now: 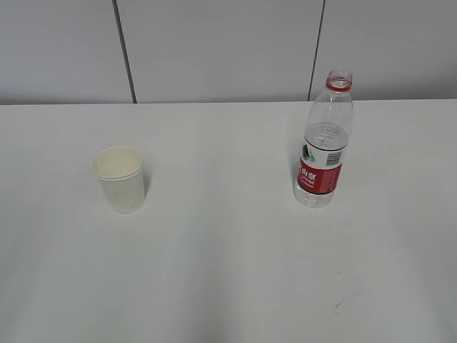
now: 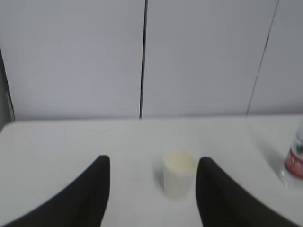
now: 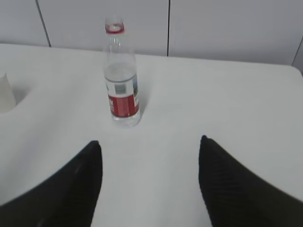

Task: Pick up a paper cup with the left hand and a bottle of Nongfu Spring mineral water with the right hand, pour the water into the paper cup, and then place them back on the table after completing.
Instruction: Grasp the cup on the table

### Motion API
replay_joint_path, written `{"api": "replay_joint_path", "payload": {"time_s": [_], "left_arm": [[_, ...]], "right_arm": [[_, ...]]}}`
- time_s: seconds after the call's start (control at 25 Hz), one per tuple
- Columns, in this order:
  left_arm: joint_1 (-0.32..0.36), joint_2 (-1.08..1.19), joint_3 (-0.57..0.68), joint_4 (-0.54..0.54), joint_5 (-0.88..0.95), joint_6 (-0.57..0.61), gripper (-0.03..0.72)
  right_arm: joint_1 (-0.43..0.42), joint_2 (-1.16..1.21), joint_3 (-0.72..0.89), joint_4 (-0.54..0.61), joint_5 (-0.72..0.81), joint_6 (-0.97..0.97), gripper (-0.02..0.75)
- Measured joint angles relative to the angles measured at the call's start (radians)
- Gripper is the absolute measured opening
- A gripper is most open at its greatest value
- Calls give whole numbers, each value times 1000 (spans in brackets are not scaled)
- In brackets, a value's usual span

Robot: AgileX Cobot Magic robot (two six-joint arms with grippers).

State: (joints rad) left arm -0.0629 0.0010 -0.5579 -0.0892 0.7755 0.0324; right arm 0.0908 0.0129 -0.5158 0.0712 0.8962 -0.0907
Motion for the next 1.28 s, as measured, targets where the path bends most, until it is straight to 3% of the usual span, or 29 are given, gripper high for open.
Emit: {"api": "replay_joint_path", "payload": {"time_s": [0.44,0.72,0.96,1.28], "left_arm": [[0,329,19,-46,-442,46,373],[-12,420,224,-63,-661,49,373],[-90,455,380,-93,-850,49,373],[-203,736,386,-36,-1019,49,373]], "right_arm": [[0,273,31,-23,-404,0,476],[0,447,189,68,-795,3,476],[0,501,290,106,-938,5,476],[0,589,340,107,-1059,5,476]]}}
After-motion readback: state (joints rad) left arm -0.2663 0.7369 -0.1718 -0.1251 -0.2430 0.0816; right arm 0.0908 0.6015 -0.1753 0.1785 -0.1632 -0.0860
